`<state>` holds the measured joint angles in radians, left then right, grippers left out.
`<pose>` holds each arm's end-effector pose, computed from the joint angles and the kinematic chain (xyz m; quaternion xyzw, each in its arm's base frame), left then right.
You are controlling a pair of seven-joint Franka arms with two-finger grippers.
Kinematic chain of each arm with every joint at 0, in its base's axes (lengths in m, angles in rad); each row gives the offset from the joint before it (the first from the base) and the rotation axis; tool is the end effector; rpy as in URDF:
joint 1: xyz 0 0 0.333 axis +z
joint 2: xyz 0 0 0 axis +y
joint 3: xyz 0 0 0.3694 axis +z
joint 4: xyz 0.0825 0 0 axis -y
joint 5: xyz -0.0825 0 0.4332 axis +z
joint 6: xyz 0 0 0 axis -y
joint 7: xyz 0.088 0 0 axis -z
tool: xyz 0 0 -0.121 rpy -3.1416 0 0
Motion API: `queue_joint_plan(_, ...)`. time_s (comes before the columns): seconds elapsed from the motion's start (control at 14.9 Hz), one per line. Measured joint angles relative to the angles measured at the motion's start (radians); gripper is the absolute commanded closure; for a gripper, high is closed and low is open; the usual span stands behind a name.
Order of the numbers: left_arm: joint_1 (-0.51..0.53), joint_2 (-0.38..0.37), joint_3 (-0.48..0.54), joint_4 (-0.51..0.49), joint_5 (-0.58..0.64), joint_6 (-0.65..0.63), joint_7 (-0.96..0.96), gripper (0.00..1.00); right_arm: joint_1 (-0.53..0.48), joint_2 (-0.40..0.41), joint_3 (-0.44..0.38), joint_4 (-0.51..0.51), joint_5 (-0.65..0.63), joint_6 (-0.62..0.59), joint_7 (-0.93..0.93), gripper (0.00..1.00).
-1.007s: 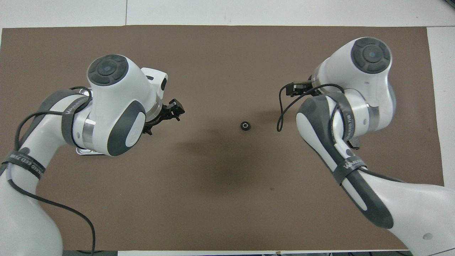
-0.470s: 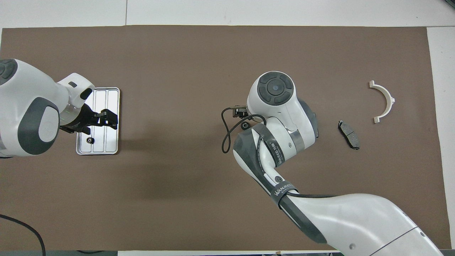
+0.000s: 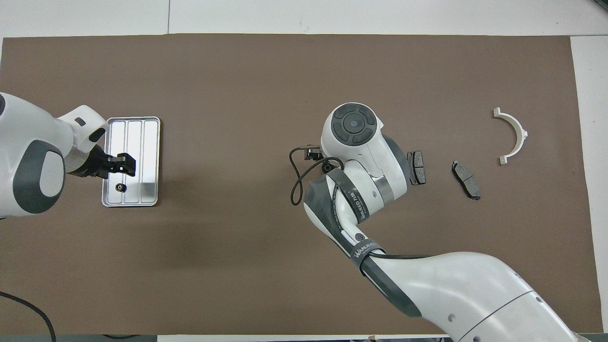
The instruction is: Place bearing gear from tray to pile
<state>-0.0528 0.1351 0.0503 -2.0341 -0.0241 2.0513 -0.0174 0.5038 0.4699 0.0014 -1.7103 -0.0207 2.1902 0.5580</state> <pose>0.6091 -0.0037 0.3817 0.9982 0.0136 -0.0589 0.0064 0.6415 0.3536 0.3246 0.9997 -0.0205 0.0084 0.0045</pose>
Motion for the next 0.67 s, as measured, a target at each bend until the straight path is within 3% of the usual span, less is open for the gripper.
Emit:
queue_joint_plan(0.07, 0.012, 0.000, 0.000, -0.019, 0.000, 0.024, 0.001, 0.49, 0.007, 0.004, 0.000, 0.000, 0.000, 0.000, 0.006, 0.00)
queue_joint_plan(0.2, 0.037, 0.000, 0.000, -0.067, 0.000, 0.090, 0.004, 0.64, 0.021, 0.010, 0.000, -0.002, 0.000, 0.000, 0.023, 0.00)
queue_joint_plan(0.67, 0.065, -0.001, -0.001, -0.113, 0.000, 0.133, 0.004, 0.61, 0.027, 0.012, -0.004, -0.038, 0.000, 0.009, 0.028, 0.00)
